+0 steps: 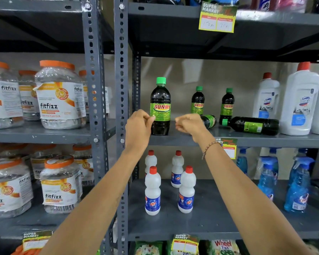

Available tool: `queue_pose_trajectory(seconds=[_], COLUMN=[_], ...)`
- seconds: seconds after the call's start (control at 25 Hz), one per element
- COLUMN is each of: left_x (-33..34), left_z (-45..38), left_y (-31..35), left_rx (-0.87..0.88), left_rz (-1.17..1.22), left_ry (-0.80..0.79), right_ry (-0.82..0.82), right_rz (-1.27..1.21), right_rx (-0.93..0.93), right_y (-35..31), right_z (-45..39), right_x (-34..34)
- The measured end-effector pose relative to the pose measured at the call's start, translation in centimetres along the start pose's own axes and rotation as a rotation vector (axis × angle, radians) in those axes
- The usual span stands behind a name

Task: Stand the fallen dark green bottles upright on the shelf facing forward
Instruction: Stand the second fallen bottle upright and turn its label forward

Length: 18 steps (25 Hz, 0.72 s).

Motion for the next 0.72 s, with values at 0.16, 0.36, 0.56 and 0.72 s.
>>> queue_pose_trajectory(seconds=[0.16,0.36,0.56,0.72], left_x=[4.9,11.7,15.4,15.3], left_z=[3.4,5.1,6.8,5.4], left_y=[3.1,4.4,2.7,3.3], left_rx=[0.267,0.403,0.452,0.385], left_rz=[-0.019,-0.196,-0.611,-0.643], left_ry=[-0.152,-0.253,-0.244,-0.164], right_ry=[0.377,0.371,0.320,0.216], right_rz=[0.370,0.454,0.410,0.260], right_rx=[-0.014,0.196,0.249,0.275], right_y=[-0.1,2.5,3.4,4.7], right_z=[0.1,-1.5,-3.3,-4.1], right_x=[-5.5,-8.2,-8.2,-8.6])
Point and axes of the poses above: each hand's wrist, its own z-axis away from the middle knuckle, its own x-axis out of the palm, y = z × x, the point moved 9 cm from there along -z, towards the middle knuckle, and after that the axes turned 11 degrees about z, right-handed, at the moved point
